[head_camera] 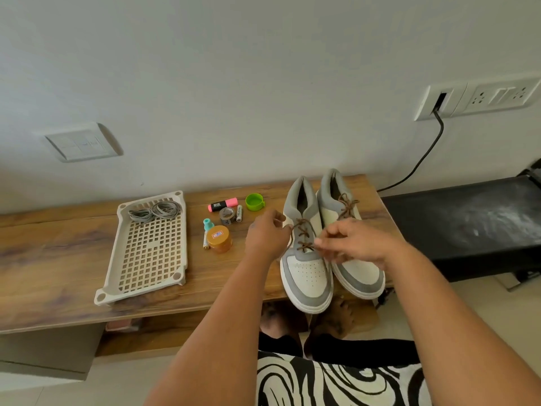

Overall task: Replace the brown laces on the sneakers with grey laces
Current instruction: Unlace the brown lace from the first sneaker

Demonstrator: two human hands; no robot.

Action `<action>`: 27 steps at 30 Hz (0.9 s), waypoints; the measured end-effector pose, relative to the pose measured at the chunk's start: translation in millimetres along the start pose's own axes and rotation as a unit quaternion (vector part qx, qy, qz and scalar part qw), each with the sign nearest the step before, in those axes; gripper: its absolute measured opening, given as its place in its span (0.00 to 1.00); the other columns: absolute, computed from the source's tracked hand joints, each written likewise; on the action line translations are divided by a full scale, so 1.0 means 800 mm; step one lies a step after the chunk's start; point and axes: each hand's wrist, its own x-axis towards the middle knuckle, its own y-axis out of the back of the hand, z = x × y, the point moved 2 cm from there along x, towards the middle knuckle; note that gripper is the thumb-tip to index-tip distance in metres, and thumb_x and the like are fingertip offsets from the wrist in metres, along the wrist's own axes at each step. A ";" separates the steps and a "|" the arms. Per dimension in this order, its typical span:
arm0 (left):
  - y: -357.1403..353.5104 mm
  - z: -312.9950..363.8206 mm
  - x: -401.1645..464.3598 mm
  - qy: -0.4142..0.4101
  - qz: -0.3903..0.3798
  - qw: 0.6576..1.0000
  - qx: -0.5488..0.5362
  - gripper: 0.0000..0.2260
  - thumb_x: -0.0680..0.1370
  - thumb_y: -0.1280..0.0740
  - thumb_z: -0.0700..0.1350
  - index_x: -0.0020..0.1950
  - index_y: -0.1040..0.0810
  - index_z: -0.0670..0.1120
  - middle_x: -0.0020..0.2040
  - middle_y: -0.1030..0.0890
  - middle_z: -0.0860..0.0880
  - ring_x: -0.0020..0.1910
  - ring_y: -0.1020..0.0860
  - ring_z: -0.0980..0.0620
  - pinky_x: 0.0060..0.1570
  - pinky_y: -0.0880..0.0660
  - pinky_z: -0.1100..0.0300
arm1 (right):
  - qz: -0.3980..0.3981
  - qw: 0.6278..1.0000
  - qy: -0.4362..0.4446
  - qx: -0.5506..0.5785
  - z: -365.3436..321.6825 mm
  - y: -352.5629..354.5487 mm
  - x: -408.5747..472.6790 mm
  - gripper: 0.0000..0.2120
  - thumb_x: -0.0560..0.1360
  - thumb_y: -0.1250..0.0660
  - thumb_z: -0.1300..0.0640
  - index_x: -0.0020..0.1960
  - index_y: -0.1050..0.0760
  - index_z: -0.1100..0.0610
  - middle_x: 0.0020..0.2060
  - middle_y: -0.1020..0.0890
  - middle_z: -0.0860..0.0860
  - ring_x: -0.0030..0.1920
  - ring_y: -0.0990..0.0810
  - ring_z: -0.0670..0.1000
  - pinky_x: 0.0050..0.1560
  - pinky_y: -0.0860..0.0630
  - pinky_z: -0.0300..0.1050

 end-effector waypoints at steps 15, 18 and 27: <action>-0.008 0.007 0.000 -0.048 0.026 0.997 -0.053 0.08 0.76 0.35 0.39 0.49 0.20 0.51 0.47 0.18 0.53 0.48 0.22 0.53 0.45 0.27 0.60 | 0.373 0.907 0.189 -0.052 0.008 -0.057 0.073 0.09 0.70 0.23 0.52 0.44 0.20 0.56 0.36 0.18 0.46 0.38 0.20 0.44 0.39 0.22 0.39; -0.007 0.012 -0.001 -0.073 0.029 0.995 -0.068 0.09 0.76 0.35 0.40 0.52 0.22 0.53 0.45 0.17 0.54 0.45 0.21 0.55 0.45 0.26 0.59 | 0.373 0.905 0.197 -0.060 0.007 -0.054 0.078 0.08 0.72 0.25 0.52 0.44 0.20 0.55 0.38 0.17 0.46 0.39 0.19 0.45 0.41 0.21 0.45; -0.014 0.003 0.006 -0.129 0.035 0.991 -0.023 0.03 0.78 0.31 0.48 0.49 0.18 0.52 0.46 0.20 0.57 0.39 0.25 0.62 0.41 0.29 0.64 | 0.342 0.909 0.231 -0.061 0.016 -0.045 0.075 0.03 0.75 0.28 0.59 0.48 0.18 0.57 0.40 0.16 0.50 0.42 0.17 0.47 0.45 0.19 0.46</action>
